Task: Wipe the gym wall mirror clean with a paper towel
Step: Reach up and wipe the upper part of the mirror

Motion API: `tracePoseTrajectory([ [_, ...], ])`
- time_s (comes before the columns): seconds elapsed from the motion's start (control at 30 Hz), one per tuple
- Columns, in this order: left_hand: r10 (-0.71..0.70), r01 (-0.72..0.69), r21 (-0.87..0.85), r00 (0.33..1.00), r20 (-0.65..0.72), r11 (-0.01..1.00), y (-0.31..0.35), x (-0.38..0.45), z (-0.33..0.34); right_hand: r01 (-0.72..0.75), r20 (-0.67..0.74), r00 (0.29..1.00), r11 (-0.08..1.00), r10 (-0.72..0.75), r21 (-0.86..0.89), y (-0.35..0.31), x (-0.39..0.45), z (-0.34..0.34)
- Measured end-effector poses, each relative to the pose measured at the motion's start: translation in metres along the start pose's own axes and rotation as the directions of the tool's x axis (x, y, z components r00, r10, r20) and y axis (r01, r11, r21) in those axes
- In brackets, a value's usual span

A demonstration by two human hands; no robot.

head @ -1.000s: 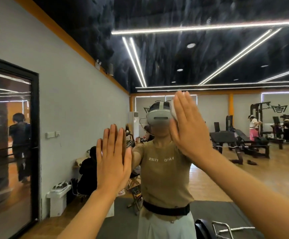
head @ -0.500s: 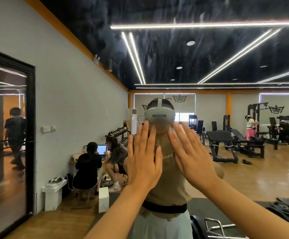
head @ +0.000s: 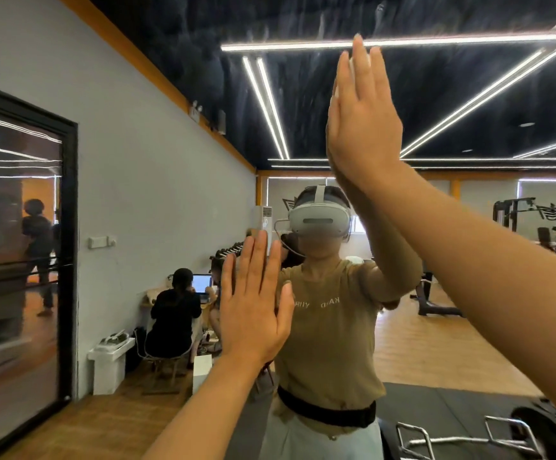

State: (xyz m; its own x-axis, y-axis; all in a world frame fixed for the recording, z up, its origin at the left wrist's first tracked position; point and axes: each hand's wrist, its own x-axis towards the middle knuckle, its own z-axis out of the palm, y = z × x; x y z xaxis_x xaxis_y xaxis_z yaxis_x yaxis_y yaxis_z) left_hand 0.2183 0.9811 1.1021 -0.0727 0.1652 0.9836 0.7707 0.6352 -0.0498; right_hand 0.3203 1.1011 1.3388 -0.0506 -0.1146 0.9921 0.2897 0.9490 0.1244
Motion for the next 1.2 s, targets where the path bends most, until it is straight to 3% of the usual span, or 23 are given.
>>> tracePoseTrajectory([
  [0.17,-0.003,0.003,0.009,1.0,-0.018,1.0,0.002,0.0,0.001,0.093,-0.019,0.996,0.992,-0.091,0.082,0.004,-0.081,0.001],
  [0.27,0.002,-0.001,0.031,1.0,-0.022,1.0,0.002,0.0,0.0,0.139,0.045,0.989,0.987,-0.143,0.083,0.009,-0.147,-0.005],
  [0.43,-0.006,0.006,0.048,1.0,0.004,0.999,0.003,0.001,-0.003,0.345,0.138,0.926,0.936,-0.351,0.064,0.027,-0.241,-0.02],
  [0.63,-0.07,0.068,0.029,0.996,0.056,0.997,0.013,0.001,-0.011,0.486,0.206,0.852,0.873,-0.482,0.032,0.05,-0.231,-0.031],
  [0.73,-0.158,0.16,-0.049,0.986,0.049,0.986,0.033,0.003,-0.016,0.396,0.192,0.9,0.918,-0.39,0.013,0.055,-0.175,-0.03],
  [0.87,0.084,-0.078,-0.086,0.994,0.072,0.993,0.067,0.011,-0.017,0.24,0.157,0.961,0.969,-0.229,-0.053,0.059,-0.056,-0.031],
  [0.97,0.072,-0.062,-0.118,0.994,0.078,0.991,0.083,0.026,-0.012,0.097,0.148,0.985,0.992,-0.085,-0.079,0.062,0.008,-0.037],
  [1.07,0.012,0.001,-0.139,0.996,0.094,0.99,0.094,0.034,-0.006,0.045,0.116,0.992,0.998,-0.039,-0.048,0.058,0.007,-0.034],
  [1.2,0.075,-0.065,-0.119,0.994,0.082,0.991,0.096,0.024,0.006,0.166,0.064,0.984,0.986,-0.166,0.011,0.061,-0.075,-0.026],
])
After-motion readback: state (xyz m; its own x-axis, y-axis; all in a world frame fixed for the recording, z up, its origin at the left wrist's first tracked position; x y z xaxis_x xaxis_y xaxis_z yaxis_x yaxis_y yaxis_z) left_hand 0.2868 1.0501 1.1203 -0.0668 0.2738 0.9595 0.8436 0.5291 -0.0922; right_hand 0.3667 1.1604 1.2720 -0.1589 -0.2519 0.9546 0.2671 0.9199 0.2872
